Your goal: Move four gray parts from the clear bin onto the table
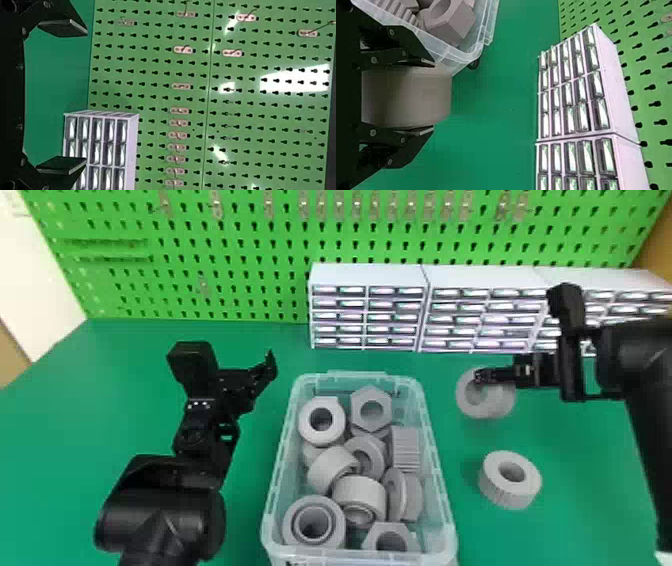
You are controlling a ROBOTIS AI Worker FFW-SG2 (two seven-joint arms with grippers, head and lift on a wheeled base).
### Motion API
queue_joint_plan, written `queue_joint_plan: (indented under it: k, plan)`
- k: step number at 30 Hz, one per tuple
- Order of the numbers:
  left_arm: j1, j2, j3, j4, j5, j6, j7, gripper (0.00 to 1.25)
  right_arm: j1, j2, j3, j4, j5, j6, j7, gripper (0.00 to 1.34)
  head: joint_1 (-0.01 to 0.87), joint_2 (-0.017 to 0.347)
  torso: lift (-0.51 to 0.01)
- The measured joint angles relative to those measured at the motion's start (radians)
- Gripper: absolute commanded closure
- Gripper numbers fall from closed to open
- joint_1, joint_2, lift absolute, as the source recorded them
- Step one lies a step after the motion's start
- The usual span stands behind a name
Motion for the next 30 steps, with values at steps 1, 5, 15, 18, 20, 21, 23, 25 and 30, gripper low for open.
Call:
queue_joint_plan:
  k: [1,5,15,18,20,21,23,25,30]
  plan:
    - [0.0,0.0,-0.001,0.0,0.0,0.0,0.001,0.14,0.001,0.0,-0.004,0.014,-0.008,-0.008,0.0,0.86,0.693,0.072,-0.052]
    - [0.0,0.0,-0.004,0.0,0.001,0.0,0.003,0.14,0.004,0.0,-0.013,0.055,-0.027,-0.023,0.0,0.86,0.693,0.072,-0.052]
    - [-0.003,-0.002,-0.009,0.0,0.004,0.0,0.006,0.14,0.011,0.001,-0.031,0.131,-0.053,-0.057,0.0,0.86,0.693,0.072,-0.052]
    - [-0.004,-0.002,-0.011,0.0,0.004,0.0,0.007,0.14,0.011,0.0,-0.032,0.158,-0.06,-0.068,0.0,0.86,0.693,0.072,-0.052]
    - [-0.005,-0.002,-0.013,0.0,0.004,0.0,0.008,0.14,0.011,-0.002,-0.032,0.18,-0.07,-0.077,0.0,0.86,0.693,0.072,-0.052]
    - [-0.006,-0.002,-0.013,0.0,0.004,0.0,0.008,0.14,0.011,-0.002,-0.031,0.19,-0.076,-0.081,0.0,0.86,0.693,0.072,-0.052]
    - [-0.007,-0.003,-0.015,0.0,0.004,0.0,0.009,0.14,0.009,-0.004,-0.028,0.214,-0.089,-0.09,0.0,0.86,0.693,0.072,-0.052]
    - [-0.007,-0.003,-0.016,0.0,0.004,0.0,0.009,0.14,0.007,-0.006,-0.021,0.237,-0.102,-0.099,0.0,0.86,0.693,0.072,-0.052]
    - [-0.009,-0.004,-0.017,0.0,0.002,0.0,0.009,0.14,0.001,-0.009,-0.002,0.287,-0.132,-0.117,0.0,0.86,0.693,0.072,-0.052]
